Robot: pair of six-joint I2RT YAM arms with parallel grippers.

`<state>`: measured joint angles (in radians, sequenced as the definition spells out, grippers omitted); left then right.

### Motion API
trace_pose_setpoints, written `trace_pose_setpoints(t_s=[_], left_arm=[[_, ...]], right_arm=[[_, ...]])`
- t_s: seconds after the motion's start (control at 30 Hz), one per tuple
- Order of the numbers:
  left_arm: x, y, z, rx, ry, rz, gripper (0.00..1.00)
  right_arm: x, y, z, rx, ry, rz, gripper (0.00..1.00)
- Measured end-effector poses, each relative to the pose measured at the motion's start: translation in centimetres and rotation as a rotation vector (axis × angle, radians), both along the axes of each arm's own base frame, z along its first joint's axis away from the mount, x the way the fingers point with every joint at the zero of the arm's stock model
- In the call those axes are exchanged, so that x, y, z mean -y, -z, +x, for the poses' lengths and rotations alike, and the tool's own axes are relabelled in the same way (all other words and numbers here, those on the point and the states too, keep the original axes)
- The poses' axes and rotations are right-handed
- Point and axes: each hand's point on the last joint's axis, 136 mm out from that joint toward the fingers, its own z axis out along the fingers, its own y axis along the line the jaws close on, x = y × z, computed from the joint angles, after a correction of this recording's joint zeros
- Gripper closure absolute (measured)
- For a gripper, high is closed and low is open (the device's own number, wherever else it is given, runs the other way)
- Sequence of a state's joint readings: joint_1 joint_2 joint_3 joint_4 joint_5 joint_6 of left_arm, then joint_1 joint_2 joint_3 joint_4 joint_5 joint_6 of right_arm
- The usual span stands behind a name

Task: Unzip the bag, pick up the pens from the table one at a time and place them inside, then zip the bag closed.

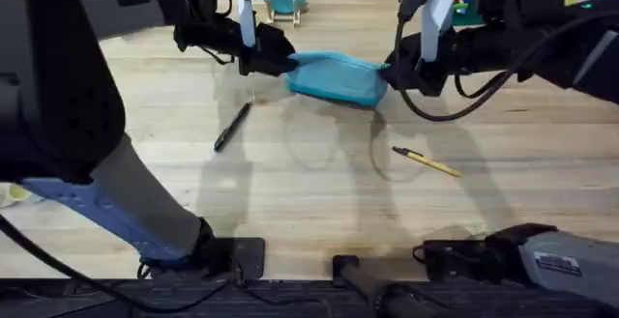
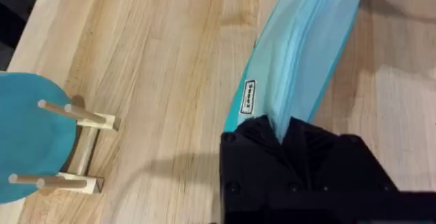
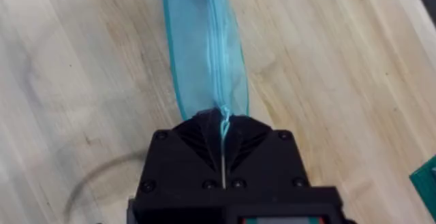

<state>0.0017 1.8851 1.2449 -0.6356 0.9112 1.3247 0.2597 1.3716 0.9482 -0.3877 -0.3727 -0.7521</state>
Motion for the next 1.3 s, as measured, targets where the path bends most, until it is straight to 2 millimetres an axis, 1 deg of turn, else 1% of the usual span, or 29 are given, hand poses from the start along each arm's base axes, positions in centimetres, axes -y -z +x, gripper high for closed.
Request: trace_pose_setpoints(t_s=[0.27, 0.5, 0.57, 0.73, 0.87, 0.97, 1.03, 1.1, 1.17, 1.3], left_arm=[[-0.2, 0.1, 0.1, 0.000, -0.005, 0.007, 0.959], [-0.2, 0.1, 0.1, 0.001, -0.006, 0.011, 0.959], [-0.3, 0.2, 0.1, 0.001, -0.007, 0.015, 0.959], [-0.3, 0.2, 0.1, 0.001, -0.007, 0.015, 0.959], [-0.3, 0.2, 0.1, 0.002, -0.008, 0.019, 0.959], [-0.3, 0.2, 0.2, 0.004, -0.009, 0.019, 0.959], [-0.2, 0.2, 0.1, 0.002, -0.005, 0.014, 0.959], [0.0, 0.1, 0.0, 0.001, 0.000, 0.011, 0.959], [0.1, 0.1, 0.0, 0.001, 0.002, 0.012, 0.959], [-0.1, 0.2, 0.1, 0.004, -0.002, 0.015, 0.959]], right_arm=[[-0.5, -0.7, 0.8, 0.056, -0.009, -0.004, 0.971], [-1.2, -0.6, 0.5, 0.062, -0.028, -0.016, 0.971], [-1.7, -0.9, 0.6, 0.083, -0.038, -0.014, 0.971], [-1.9, -1.0, 0.6, 0.086, -0.043, -0.014, 0.971], [-2.6, -1.1, 0.3, 0.089, -0.063, -0.018, 0.971], [-2.5, -0.5, -0.8, 0.035, -0.068, -0.046, 0.971], [-2.2, 0.6, -1.7, -0.022, -0.066, -0.073, 0.971], [-2.0, 1.6, -2.2, -0.064, -0.068, -0.092, 0.970], [-2.1, 2.2, -2.0, -0.075, -0.068, -0.098, 0.971], [-2.5, 2.0, -1.0, -0.042, -0.063, -0.083, 0.971]])
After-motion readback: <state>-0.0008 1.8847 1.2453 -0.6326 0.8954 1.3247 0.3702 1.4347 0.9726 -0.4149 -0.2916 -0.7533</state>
